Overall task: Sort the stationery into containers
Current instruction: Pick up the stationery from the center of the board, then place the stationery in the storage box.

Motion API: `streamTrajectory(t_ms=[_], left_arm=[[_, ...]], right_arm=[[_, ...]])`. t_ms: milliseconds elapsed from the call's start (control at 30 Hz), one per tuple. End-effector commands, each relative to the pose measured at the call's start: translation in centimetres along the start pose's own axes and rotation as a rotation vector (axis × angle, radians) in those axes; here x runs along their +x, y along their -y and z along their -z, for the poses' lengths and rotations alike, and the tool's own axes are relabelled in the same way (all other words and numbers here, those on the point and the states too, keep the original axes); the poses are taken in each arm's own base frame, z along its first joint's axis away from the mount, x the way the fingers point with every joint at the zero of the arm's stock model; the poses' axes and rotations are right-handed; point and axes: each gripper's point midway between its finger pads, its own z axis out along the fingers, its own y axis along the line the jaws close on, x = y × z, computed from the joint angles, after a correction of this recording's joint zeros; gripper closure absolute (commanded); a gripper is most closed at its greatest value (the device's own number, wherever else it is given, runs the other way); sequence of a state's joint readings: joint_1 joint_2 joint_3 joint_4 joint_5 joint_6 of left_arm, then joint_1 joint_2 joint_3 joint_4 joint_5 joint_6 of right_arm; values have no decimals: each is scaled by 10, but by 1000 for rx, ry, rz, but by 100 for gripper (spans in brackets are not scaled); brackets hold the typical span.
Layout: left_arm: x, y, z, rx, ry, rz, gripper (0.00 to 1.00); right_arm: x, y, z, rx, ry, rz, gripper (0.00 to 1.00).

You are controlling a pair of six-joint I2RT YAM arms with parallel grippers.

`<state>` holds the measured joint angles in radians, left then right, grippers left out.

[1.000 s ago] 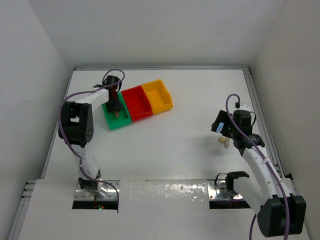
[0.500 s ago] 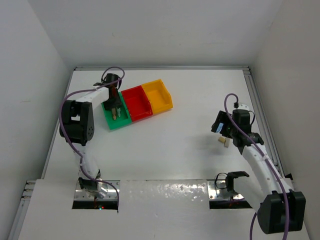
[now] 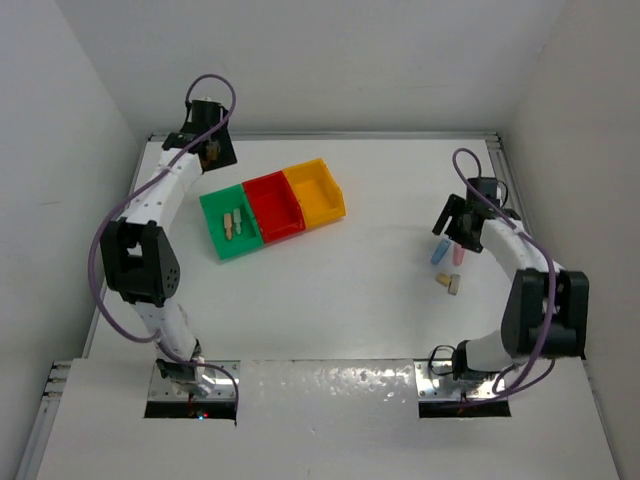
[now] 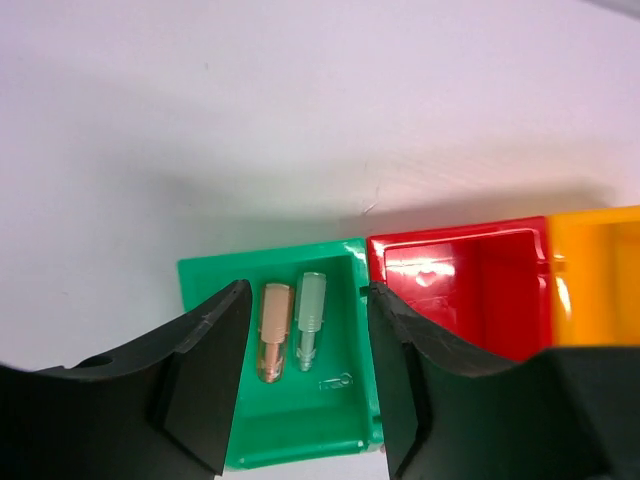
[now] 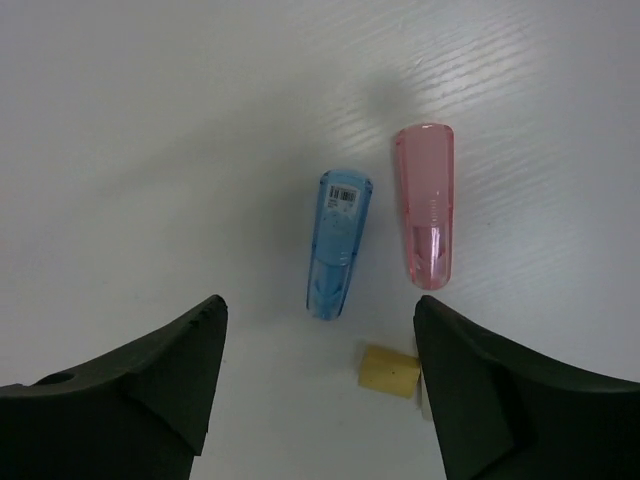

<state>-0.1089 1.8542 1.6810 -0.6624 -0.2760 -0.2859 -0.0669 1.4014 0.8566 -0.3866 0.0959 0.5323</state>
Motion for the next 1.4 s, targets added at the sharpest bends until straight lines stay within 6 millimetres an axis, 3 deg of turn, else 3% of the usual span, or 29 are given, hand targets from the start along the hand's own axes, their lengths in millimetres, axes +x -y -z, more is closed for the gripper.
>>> streamTrajectory(t_ms=[0,200,367,567,733,800,900,1000,1033,1067,1100,1133,1167,1200,1367], left_arm=[[-47,-17,47,23,133,9,52],[-54,-53,73,-8,188,20,52],[-48,-62,81,-17,186,4,52],[-44,-59,84,6,178,6,52],[-48,-51,88,52,181,10,53],[-49,-42,91,106,175,7,53],[-47,-16,99,238,159,-28,56],[-37,27,117,422,147,-165,57],[-33,40,123,469,144,-198,57],[-23,63,134,559,129,-246,57],[-17,73,139,598,121,-272,57],[-7,90,148,654,108,-314,57],[4,102,152,704,83,-336,57],[15,119,160,750,67,-362,57],[59,170,182,904,-15,-434,54]], right_arm=[[3,2,-17,53,-77,-23,24],[16,8,-42,135,-138,1,30],[29,7,-57,157,-178,27,41],[42,12,-69,187,-235,31,63],[50,16,-68,185,-248,61,73],[46,15,-66,167,-229,84,100],[33,11,-55,140,-166,147,100],[12,-21,-28,67,-9,323,100],[21,-40,-18,10,16,407,100],[10,-57,3,-58,104,472,100],[3,-79,15,-128,185,507,100],[20,-102,27,-209,215,578,100],[20,-120,40,-273,268,589,100],[21,-152,65,-393,370,592,100],[23,-222,112,-580,538,573,100]])
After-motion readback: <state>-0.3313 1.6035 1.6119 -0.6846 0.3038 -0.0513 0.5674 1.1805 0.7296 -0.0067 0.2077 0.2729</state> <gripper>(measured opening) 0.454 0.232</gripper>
